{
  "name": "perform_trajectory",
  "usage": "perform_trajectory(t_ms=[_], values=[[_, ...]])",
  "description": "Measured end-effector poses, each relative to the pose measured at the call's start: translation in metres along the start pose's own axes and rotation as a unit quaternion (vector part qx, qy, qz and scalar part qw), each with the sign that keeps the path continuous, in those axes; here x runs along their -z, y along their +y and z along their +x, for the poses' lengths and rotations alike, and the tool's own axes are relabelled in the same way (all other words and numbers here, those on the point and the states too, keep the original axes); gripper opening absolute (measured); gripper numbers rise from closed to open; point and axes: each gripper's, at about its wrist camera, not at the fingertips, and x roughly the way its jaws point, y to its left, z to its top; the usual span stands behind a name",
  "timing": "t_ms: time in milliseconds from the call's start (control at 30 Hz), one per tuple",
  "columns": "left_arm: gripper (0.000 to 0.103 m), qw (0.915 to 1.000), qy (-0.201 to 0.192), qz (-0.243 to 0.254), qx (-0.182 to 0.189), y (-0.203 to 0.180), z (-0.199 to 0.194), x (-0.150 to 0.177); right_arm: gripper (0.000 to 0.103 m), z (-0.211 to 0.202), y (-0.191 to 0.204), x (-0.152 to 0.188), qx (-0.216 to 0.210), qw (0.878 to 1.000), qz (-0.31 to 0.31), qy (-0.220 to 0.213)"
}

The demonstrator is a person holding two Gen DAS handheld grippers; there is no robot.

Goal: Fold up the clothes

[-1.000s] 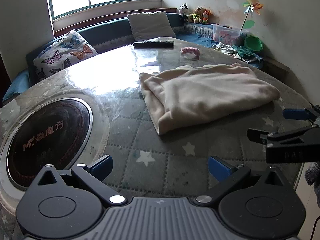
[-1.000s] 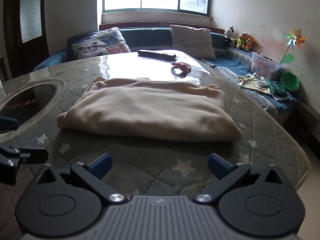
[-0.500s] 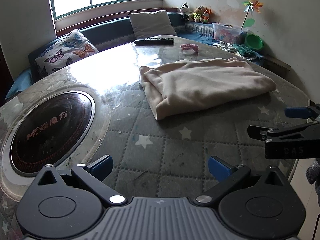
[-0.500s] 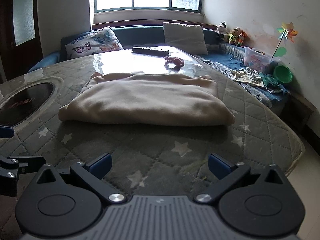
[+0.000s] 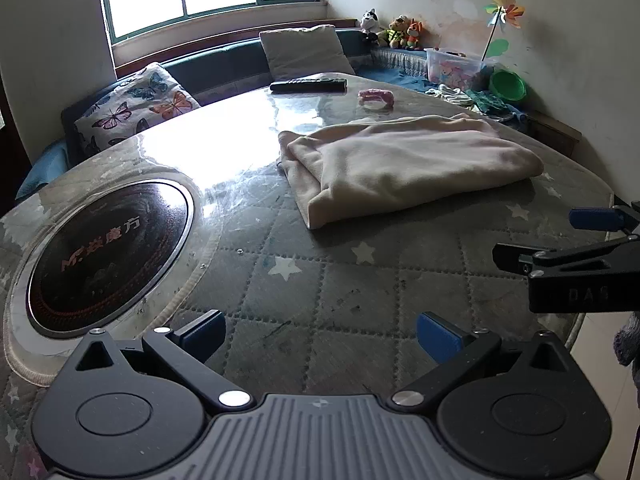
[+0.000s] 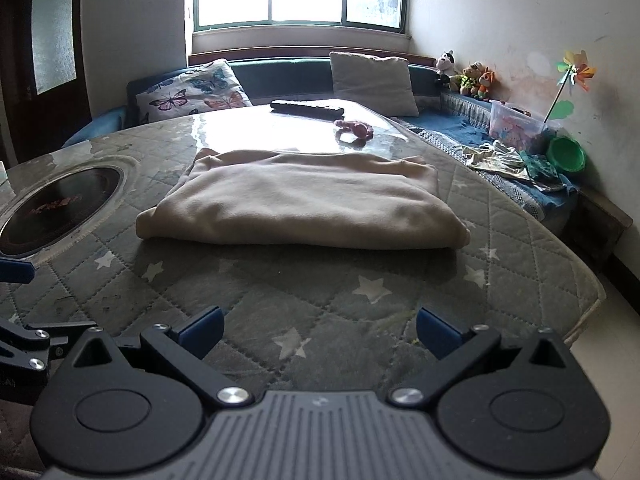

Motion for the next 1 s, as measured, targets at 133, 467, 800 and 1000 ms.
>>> perform_trajectory(t_ms=[133, 467, 800, 1000], values=[[0.103, 1.0, -0.003, 0.003, -0.003, -0.003, -0.004, 0.003, 0.103, -0.005, -0.002, 0.002, 0.001, 1.0, 0.002, -0.004], [0.103, 0.9999, -0.012, 0.007, -0.003, -0.009, -0.012, 0.007, 0.103, -0.011, 0.0, 0.007, 0.003, 1.0, 0.002, -0.005], [0.103, 0.9998, -0.016, 0.01, 0.0, -0.012, -0.014, 0.009, 0.103, -0.013, 0.001, 0.009, 0.001, 1.0, 0.003, -0.007], [0.103, 0.9998, -0.017, 0.011, -0.002, -0.013, -0.012, 0.008, 0.103, -0.012, 0.002, 0.01, 0.002, 1.0, 0.003, -0.005]])
